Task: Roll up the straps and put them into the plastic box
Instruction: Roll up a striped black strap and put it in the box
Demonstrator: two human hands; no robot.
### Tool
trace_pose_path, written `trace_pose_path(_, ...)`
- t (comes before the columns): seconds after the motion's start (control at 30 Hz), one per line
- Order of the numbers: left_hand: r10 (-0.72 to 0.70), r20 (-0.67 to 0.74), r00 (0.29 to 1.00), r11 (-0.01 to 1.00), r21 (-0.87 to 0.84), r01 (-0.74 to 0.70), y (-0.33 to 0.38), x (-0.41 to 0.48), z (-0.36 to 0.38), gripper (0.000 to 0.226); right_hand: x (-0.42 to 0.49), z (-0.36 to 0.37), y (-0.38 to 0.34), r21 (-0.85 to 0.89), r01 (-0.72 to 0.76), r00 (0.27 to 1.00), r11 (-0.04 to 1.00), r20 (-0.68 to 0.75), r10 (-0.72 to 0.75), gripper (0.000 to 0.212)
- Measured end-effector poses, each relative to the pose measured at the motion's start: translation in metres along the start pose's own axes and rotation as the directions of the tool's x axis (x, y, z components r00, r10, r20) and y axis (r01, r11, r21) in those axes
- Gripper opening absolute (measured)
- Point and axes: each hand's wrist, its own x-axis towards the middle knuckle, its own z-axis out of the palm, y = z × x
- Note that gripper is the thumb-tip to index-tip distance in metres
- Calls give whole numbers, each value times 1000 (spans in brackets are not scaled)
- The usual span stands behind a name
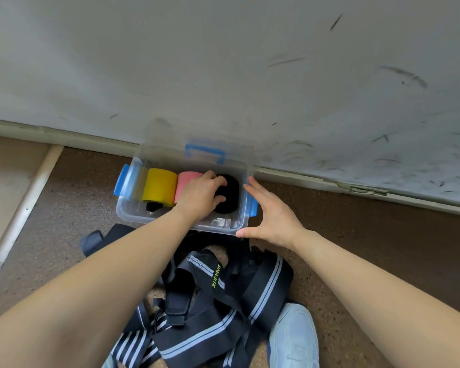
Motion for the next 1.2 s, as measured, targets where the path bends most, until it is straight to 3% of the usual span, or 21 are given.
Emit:
trace_pose_path(0.2,-18,85,996,999,31,15,2,-6,-7,44,-4,-3,-9,-111,-4,1000,994,11,6,119)
trace_pose_path(0.37,-2,64,998,996,-89,7,9,-43,-29,38,-12,0,-17,-217,-42,999,975,-25,38,110)
trace_pose_path(0.47,107,-19,994,991,-82,-108,18,-83,-45,29,-31,14,-26,-275,-52,986,960,-168,5,81)
trace_pose_path(0.57,219,-43,975,969,-105,-222,19,-120,-56,21,-59,40,-32,-244,98,943,965,-286,-169,36)
trace_pose_path(0.67,169,16,986,979,-118,-166,3,-151,-61,23,-74,68,-38,-93,135,983,986,-109,-145,28)
trace_pose_path(0.83,24,254,967,999,24,-31,-40,-186,-52,50,-65,94,-52,31,-90,969,995,233,81,80)
trace_pose_path(0.97,-57,374,926,998,46,43,-57,-202,-33,55,-57,103,-50,11,-208,902,978,389,187,91)
trace_pose_path(1.07,-75,336,939,993,107,42,-62,-203,-25,52,-53,98,-53,40,-195,907,980,389,164,85)
trace_pose_path(1.2,-220,290,931,975,61,212,-71,-196,-21,55,-52,81,-53,232,-189,911,954,403,82,36)
